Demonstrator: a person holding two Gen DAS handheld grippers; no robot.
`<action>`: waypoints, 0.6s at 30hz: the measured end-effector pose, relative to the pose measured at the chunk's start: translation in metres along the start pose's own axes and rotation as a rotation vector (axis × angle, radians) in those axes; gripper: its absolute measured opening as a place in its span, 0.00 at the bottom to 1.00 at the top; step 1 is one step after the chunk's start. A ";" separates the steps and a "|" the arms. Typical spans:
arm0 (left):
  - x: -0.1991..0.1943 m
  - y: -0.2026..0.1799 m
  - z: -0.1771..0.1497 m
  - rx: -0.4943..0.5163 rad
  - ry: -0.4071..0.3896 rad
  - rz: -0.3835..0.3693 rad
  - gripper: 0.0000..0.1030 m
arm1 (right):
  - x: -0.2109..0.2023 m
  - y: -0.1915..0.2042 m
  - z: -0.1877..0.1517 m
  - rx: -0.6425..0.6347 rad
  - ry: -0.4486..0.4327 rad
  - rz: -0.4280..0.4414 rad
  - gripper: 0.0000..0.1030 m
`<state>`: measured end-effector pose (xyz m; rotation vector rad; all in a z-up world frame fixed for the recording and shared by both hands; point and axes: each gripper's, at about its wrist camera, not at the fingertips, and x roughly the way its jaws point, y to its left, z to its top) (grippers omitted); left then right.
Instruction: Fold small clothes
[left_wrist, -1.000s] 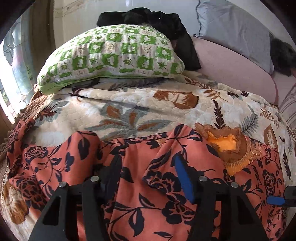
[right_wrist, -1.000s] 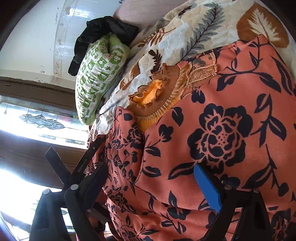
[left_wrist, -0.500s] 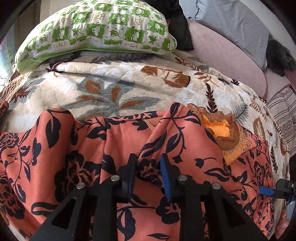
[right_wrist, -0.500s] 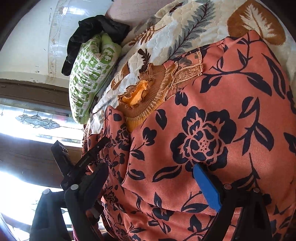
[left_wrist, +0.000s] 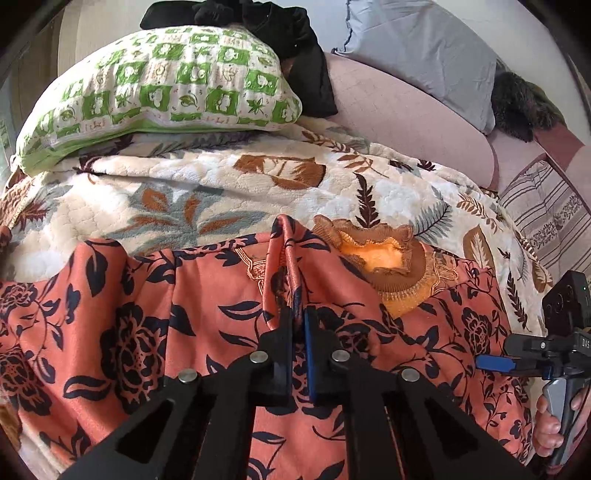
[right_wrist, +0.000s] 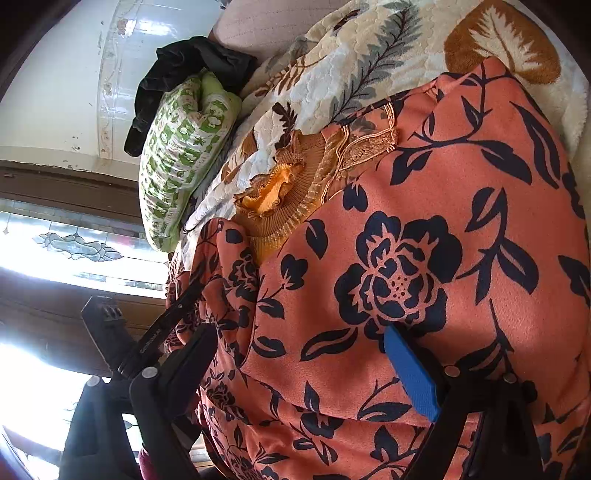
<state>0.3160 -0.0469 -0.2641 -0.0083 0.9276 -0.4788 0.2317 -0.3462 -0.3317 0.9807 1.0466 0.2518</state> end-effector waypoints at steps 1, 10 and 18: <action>-0.007 -0.001 -0.001 0.003 -0.006 0.005 0.05 | -0.001 0.000 0.000 0.005 -0.004 0.002 0.90; -0.072 0.057 -0.046 -0.145 -0.004 0.059 0.05 | -0.014 0.002 -0.005 0.028 -0.027 0.035 0.90; -0.085 0.067 -0.074 -0.093 0.039 0.028 0.05 | -0.007 0.035 -0.015 -0.081 -0.075 0.084 0.79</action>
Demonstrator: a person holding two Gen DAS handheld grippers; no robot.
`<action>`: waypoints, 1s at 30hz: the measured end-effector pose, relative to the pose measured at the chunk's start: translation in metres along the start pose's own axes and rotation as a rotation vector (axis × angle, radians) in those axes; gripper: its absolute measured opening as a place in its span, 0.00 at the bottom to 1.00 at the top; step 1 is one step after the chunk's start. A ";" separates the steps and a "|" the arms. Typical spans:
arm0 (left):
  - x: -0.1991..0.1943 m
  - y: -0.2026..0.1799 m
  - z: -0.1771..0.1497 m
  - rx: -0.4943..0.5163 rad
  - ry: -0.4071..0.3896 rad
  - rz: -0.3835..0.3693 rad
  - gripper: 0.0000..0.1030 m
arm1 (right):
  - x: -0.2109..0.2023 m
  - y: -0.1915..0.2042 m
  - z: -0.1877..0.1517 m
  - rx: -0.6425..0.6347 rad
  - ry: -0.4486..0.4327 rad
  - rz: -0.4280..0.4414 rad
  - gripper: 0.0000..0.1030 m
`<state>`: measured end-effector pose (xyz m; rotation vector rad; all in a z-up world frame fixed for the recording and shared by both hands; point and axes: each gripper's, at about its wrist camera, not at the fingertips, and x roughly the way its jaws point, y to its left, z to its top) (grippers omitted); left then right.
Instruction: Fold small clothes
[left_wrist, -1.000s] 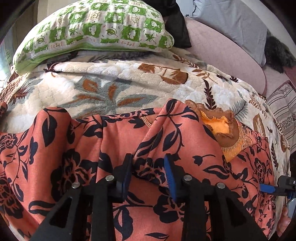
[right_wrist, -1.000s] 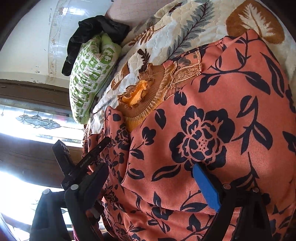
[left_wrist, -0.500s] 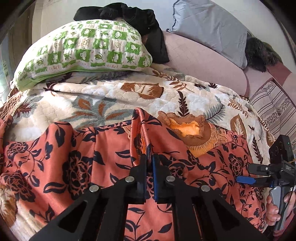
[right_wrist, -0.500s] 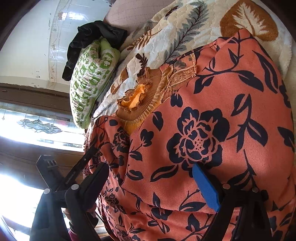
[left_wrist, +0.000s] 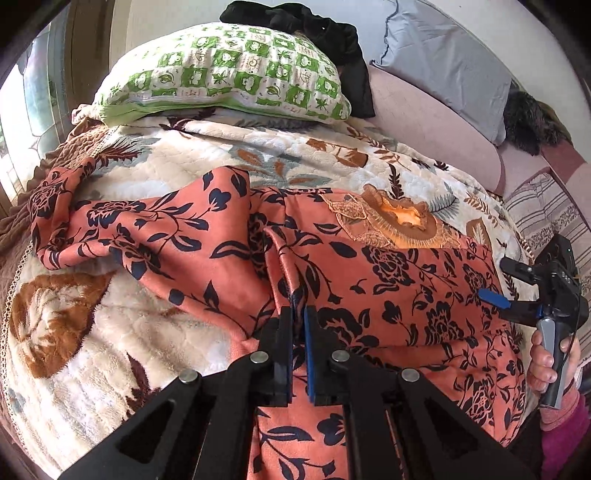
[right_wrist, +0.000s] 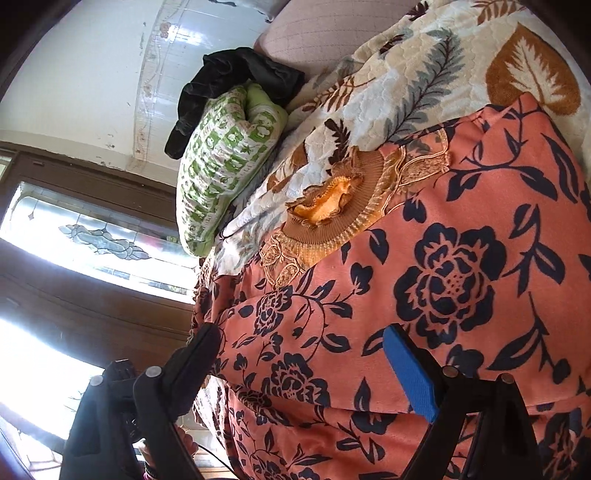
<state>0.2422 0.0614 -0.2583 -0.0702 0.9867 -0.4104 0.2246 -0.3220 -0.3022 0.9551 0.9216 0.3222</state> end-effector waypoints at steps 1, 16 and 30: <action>0.001 0.002 -0.001 -0.004 0.015 0.002 0.06 | 0.009 0.001 -0.003 -0.009 0.013 -0.027 0.68; -0.027 0.189 -0.013 -0.825 -0.202 0.054 0.72 | 0.046 -0.003 -0.011 -0.119 0.122 -0.200 0.55; 0.006 0.235 0.010 -0.901 -0.345 0.094 0.11 | 0.056 0.017 -0.021 -0.265 0.112 -0.262 0.67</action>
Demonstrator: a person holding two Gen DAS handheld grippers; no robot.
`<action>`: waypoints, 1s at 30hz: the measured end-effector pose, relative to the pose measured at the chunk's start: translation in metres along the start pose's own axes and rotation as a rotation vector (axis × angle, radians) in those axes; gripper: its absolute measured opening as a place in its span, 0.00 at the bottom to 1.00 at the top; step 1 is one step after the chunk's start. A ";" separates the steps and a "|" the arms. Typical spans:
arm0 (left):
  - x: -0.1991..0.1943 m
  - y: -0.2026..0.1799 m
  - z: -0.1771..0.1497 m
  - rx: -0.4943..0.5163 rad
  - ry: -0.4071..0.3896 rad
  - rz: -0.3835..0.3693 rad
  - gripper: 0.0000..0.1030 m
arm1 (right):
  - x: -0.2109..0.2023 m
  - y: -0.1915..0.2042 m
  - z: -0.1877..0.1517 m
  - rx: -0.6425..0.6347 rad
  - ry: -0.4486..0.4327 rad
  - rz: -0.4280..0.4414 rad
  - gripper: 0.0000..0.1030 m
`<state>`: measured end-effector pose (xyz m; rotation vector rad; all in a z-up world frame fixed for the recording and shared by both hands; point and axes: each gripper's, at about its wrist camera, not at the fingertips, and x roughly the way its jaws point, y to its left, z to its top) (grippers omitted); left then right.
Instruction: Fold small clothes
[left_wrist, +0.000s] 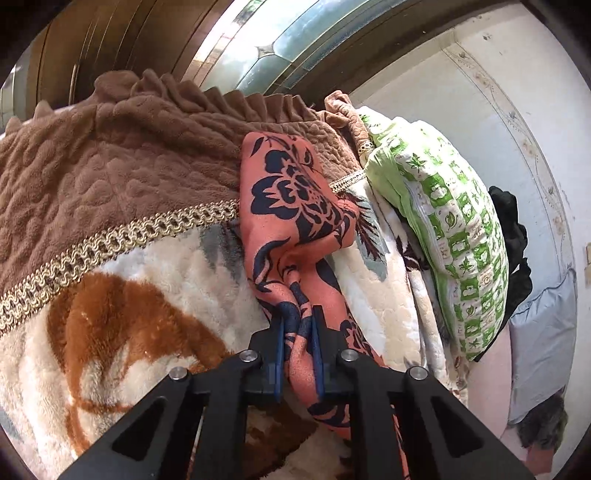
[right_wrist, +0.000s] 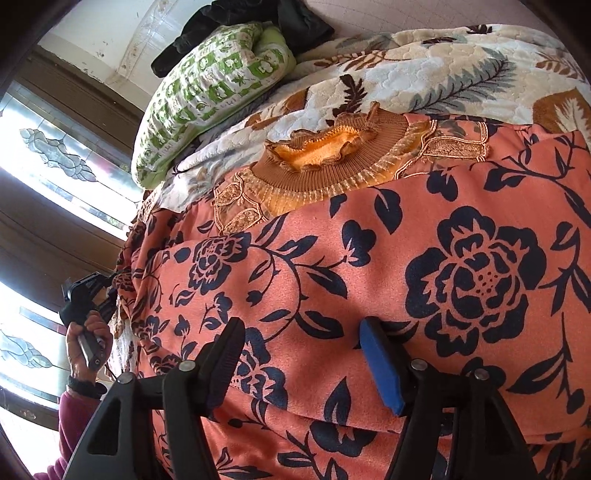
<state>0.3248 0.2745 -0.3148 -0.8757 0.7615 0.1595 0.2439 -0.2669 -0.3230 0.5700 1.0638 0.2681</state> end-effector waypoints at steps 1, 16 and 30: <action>-0.005 -0.008 -0.002 0.043 -0.020 0.009 0.11 | -0.001 -0.001 0.001 0.005 0.001 0.004 0.67; -0.093 -0.269 -0.227 1.009 0.186 -0.500 0.11 | -0.082 -0.050 0.030 0.224 -0.232 0.153 0.67; -0.036 -0.216 -0.162 0.808 0.168 -0.236 0.64 | -0.070 -0.087 0.037 0.381 -0.139 0.269 0.74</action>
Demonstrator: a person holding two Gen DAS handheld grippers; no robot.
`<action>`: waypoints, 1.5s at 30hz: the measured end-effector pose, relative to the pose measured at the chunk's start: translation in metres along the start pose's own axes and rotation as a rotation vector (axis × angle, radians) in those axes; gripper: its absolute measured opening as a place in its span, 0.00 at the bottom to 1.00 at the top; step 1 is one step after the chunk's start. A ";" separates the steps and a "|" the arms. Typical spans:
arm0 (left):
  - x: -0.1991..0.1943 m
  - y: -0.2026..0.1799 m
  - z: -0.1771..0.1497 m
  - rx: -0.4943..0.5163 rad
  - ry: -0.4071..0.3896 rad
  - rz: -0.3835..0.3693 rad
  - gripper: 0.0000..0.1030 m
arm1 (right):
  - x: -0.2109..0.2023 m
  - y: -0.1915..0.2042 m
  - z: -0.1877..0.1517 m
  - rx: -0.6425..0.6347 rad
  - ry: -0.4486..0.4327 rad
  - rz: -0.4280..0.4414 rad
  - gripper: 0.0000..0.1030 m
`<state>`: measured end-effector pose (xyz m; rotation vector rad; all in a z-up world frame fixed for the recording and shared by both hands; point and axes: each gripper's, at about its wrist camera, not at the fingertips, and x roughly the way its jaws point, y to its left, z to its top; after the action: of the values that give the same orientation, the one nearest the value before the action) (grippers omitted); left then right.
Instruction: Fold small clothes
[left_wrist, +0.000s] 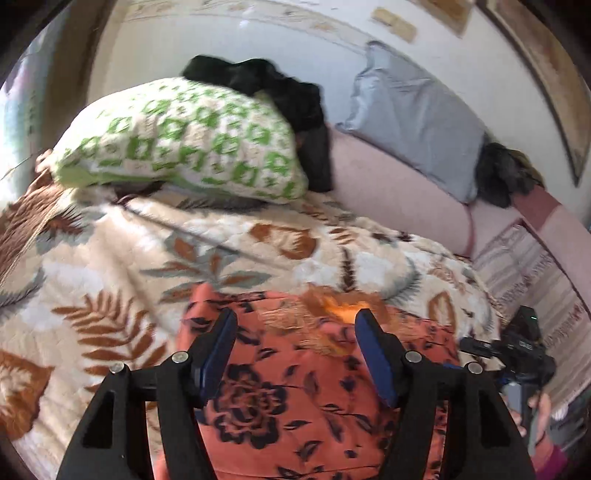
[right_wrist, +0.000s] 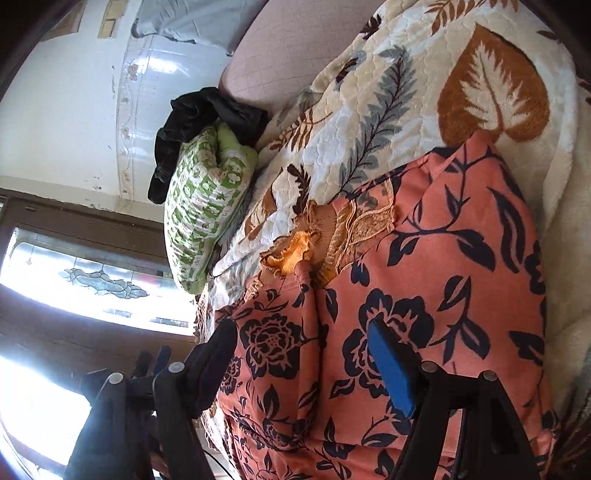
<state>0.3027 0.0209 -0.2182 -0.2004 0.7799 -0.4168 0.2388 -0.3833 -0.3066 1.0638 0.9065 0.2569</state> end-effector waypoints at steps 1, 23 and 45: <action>0.010 0.013 -0.006 -0.038 0.045 0.073 0.64 | 0.007 0.004 -0.004 -0.022 0.016 -0.011 0.74; 0.061 0.028 -0.059 0.062 0.193 0.298 0.54 | 0.102 0.106 -0.007 -0.403 0.031 -0.333 0.73; 0.066 0.034 -0.057 0.041 0.188 0.333 0.71 | 0.067 0.079 0.017 -0.281 -0.064 -0.284 0.08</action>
<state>0.3139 0.0213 -0.3110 0.0093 0.9691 -0.1370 0.3111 -0.3155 -0.2719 0.6717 0.9211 0.1083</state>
